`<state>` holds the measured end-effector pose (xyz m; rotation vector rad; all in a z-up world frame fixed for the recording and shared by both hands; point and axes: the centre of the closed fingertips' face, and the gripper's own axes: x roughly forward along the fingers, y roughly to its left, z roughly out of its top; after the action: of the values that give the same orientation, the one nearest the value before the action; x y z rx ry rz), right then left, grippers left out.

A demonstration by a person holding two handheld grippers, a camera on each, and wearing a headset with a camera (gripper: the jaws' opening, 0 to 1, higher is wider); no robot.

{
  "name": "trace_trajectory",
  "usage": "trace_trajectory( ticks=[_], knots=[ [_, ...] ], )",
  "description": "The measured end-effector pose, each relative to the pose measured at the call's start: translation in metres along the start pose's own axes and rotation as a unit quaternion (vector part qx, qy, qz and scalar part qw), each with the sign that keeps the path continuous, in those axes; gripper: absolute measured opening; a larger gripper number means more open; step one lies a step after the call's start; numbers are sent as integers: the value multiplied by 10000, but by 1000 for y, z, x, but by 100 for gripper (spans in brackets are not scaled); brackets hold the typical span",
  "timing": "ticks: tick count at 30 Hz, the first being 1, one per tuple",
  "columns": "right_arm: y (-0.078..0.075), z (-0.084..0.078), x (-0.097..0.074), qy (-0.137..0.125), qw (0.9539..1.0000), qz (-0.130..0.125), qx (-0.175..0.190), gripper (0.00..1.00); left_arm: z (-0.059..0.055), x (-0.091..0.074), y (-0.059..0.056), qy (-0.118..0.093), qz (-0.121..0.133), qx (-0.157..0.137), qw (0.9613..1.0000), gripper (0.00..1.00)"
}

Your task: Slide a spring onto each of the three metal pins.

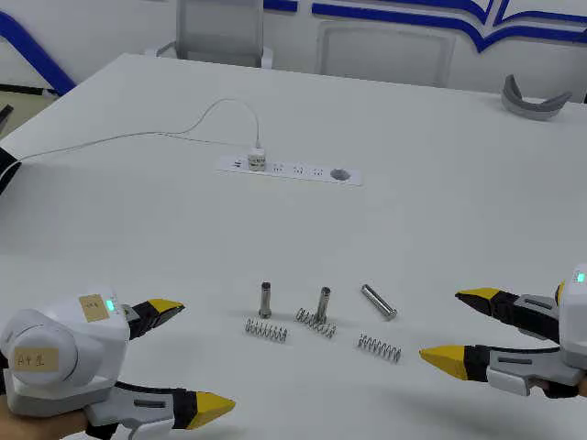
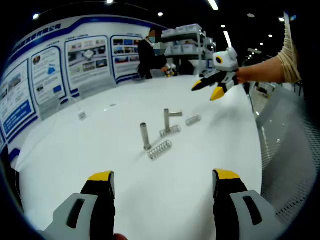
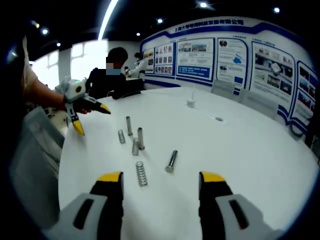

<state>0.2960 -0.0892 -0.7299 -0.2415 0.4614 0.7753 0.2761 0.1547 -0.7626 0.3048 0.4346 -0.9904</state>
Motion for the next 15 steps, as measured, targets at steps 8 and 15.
trace_trajectory(
  ticks=[8,15],
  knots=[
    [-10,6,12,114,9999,-89,49,56,1,1,-2,-11,-16,15,10000,82],
    [-18,11,24,297,9994,-185,65,49,3,2,-2,-35,-16,31,10000,82]
  ],
)
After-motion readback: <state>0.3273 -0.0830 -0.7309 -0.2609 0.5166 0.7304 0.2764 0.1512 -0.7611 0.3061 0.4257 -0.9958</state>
